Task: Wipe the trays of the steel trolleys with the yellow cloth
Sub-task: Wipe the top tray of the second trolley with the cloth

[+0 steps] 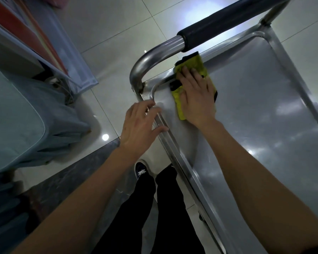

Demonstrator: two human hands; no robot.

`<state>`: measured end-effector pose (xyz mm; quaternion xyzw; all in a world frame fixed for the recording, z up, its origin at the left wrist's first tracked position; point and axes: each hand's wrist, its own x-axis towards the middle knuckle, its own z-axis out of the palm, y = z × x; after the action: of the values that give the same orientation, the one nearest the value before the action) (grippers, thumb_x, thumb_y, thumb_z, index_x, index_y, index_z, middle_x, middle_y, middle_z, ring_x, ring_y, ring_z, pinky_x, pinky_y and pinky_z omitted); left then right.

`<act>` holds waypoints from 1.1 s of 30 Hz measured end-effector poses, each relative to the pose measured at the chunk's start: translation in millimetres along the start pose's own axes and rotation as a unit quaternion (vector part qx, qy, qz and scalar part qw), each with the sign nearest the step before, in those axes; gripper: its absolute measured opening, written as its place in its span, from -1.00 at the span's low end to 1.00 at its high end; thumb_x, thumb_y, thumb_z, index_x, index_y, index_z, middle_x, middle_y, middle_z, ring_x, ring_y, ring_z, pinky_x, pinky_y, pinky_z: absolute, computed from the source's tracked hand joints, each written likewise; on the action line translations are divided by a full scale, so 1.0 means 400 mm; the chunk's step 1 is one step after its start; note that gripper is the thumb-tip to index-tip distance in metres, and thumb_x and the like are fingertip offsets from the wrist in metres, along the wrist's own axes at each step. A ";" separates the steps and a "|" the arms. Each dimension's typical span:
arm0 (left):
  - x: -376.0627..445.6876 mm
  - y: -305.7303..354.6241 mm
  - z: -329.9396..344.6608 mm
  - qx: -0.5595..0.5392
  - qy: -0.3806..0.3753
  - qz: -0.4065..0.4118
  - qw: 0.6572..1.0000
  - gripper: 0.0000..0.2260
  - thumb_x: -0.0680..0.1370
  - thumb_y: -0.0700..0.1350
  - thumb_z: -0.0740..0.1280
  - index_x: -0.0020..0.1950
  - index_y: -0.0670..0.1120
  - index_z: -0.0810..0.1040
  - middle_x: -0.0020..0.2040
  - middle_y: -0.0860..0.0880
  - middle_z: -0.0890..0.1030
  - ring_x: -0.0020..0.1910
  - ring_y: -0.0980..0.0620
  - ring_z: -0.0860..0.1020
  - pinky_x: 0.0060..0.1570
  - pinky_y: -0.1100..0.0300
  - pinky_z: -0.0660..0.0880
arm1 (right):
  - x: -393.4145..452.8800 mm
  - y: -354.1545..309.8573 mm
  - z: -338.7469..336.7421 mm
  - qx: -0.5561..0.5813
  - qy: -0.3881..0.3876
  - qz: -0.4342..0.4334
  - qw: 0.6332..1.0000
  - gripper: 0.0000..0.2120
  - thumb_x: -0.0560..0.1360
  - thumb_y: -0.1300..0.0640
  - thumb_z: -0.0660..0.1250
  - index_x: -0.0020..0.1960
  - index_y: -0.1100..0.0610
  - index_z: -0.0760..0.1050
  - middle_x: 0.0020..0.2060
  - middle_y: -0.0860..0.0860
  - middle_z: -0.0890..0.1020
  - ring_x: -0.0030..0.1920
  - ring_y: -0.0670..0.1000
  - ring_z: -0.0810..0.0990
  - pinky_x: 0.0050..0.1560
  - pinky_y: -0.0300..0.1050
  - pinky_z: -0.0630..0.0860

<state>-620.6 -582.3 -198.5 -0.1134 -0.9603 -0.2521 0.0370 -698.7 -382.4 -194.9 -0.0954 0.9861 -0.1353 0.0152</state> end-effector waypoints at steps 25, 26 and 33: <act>0.272 0.284 0.053 0.073 -0.175 0.073 0.979 -0.50 0.51 0.24 0.28 0.39 0.03 0.46 0.46 -0.03 0.37 0.46 -0.08 0.26 0.40 -0.14 0.24 | 0.000 0.360 -0.105 0.113 0.017 0.034 0.993 -0.53 0.65 -0.02 0.18 0.50 0.13 0.38 0.52 0.05 0.35 0.56 0.05 0.24 0.54 0.14 0.17; 0.297 0.310 0.070 0.075 -0.184 0.077 0.977 -0.50 0.52 0.22 0.27 0.40 0.04 0.45 0.47 -0.04 0.35 0.47 -0.08 0.24 0.40 -0.15 0.24 | 0.007 0.407 -0.116 0.111 0.027 0.045 0.992 -0.54 0.65 -0.01 0.19 0.50 0.15 0.39 0.51 0.07 0.36 0.55 0.07 0.26 0.51 0.17 0.20; 0.381 0.401 0.172 0.149 -0.222 0.054 0.962 -0.66 0.59 0.14 0.21 0.26 0.02 0.54 0.44 -0.06 0.34 0.46 -0.12 0.24 0.42 -0.21 0.26 | 0.051 0.651 -0.200 0.093 0.033 0.126 0.987 -0.54 0.68 -0.03 0.15 0.53 0.09 0.33 0.54 0.05 0.31 0.57 0.05 0.18 0.58 0.09 0.07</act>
<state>-731.9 -382.1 -162.5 -0.2116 -0.9635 -0.0722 -0.1475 -771.0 -119.0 -188.2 0.0358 0.9732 -0.2269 0.0080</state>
